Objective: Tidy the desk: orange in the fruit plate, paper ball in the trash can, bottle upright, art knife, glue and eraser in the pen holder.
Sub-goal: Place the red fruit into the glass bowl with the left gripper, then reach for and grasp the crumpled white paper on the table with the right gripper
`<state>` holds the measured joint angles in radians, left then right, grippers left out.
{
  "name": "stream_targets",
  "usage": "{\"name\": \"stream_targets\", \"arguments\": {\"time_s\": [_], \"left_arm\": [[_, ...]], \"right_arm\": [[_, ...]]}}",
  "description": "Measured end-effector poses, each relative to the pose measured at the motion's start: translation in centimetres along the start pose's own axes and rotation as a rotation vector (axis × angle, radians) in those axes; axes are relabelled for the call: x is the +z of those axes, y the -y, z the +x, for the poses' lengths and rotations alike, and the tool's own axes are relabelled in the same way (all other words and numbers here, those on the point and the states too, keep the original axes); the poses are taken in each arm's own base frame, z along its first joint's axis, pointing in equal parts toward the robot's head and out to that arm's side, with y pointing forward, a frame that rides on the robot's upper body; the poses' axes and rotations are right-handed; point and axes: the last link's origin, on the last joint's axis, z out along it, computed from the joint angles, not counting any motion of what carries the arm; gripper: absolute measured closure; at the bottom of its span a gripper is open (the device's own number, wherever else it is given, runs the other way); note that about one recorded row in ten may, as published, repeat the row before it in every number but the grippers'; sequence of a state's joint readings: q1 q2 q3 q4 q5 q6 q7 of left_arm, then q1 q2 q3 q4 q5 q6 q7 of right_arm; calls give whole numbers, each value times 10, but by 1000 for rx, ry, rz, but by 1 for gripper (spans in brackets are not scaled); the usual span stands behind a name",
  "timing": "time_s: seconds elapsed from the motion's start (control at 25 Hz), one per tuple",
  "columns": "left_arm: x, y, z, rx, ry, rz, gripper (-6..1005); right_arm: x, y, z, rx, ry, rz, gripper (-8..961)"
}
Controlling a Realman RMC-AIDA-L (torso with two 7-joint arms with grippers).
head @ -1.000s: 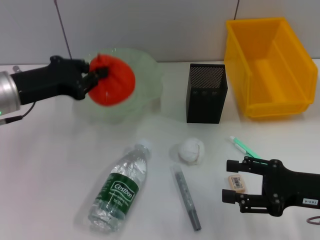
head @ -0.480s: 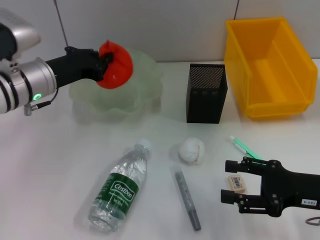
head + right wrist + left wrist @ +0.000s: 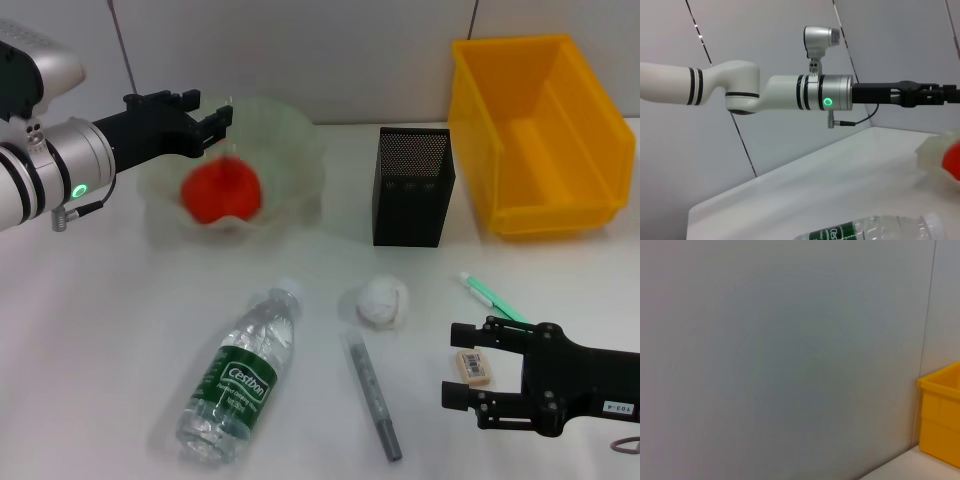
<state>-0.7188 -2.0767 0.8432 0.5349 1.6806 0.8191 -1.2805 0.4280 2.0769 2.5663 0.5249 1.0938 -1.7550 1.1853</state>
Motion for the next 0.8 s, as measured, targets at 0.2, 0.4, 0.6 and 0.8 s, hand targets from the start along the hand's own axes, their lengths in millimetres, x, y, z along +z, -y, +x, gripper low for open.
{"name": "stream_targets", "arguments": {"time_s": [0.2, 0.4, 0.6, 0.8], "left_arm": [[-1, 0, -1, -3, 1, -2, 494], [-16, -13, 12, -98, -54, -175, 394], [-40, -30, 19, -119, -78, -380, 346], [-74, -48, 1, -193, -56, -580, 339]], "right_arm": [[0, 0, 0, 1, 2, 0, 156], [0, 0, -1, -1, 12, 4, 157], [-1, 1, -2, -3, 14, 7, 157], [-6, 2, -4, -4, 30, 24, 157]]}}
